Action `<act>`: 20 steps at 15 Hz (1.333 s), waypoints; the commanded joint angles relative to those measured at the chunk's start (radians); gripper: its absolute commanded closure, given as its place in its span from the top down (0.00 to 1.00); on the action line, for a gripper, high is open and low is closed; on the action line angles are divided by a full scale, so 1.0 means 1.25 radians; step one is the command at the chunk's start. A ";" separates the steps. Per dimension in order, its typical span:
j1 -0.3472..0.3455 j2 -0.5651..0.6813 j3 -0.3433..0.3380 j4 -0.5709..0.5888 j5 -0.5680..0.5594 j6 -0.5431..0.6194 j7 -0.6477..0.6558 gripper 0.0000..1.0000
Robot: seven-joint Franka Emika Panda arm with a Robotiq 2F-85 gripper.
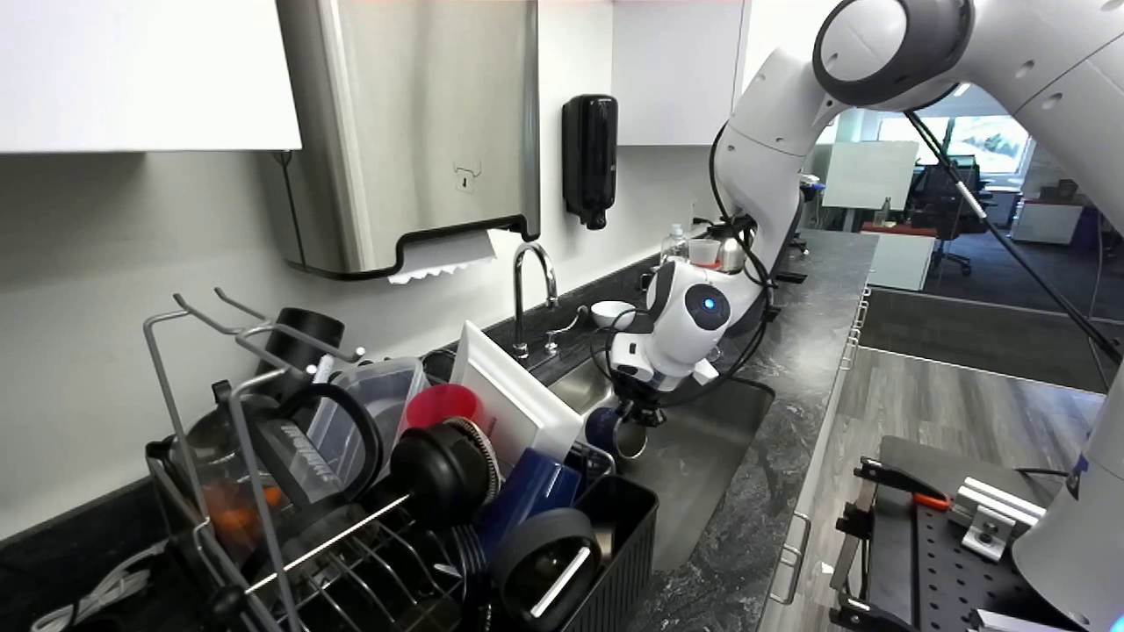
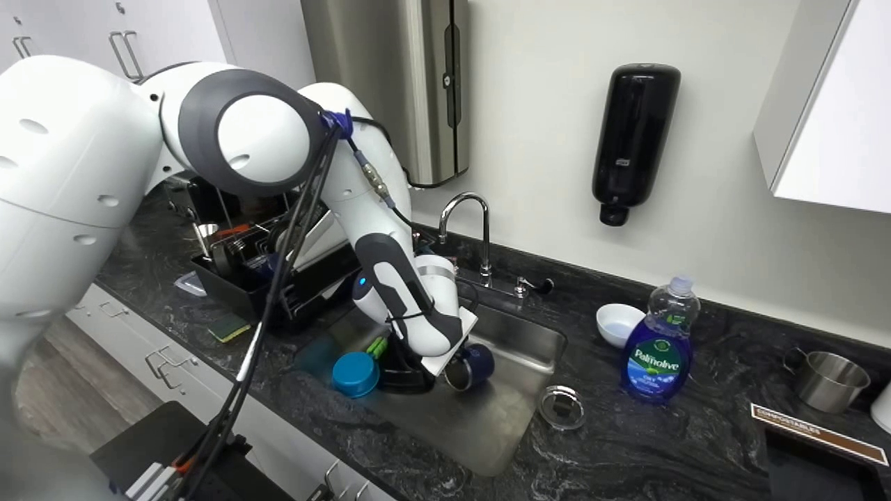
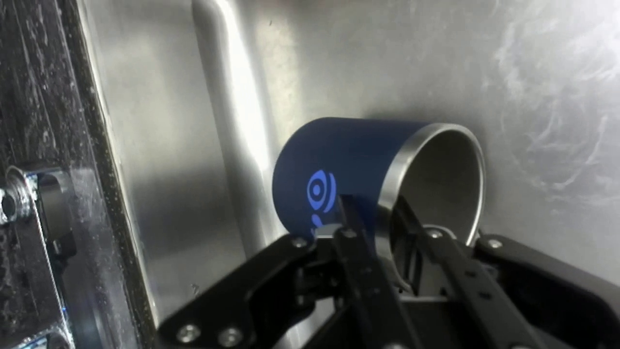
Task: Pick up the cup in the sink and put it upright
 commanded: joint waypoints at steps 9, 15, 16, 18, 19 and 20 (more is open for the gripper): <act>0.087 -0.083 -0.140 -0.144 0.249 0.054 -0.100 0.01; 0.125 -0.069 -0.198 -0.174 0.493 0.091 -0.347 0.01; 0.128 -0.064 -0.209 -0.178 0.549 0.103 -0.408 0.01; 0.126 -0.064 -0.211 -0.203 0.678 0.096 -0.538 0.01; 0.115 -0.071 -0.198 -0.216 0.738 0.081 -0.601 0.01; 0.100 -0.079 -0.178 -0.222 0.799 0.062 -0.667 0.01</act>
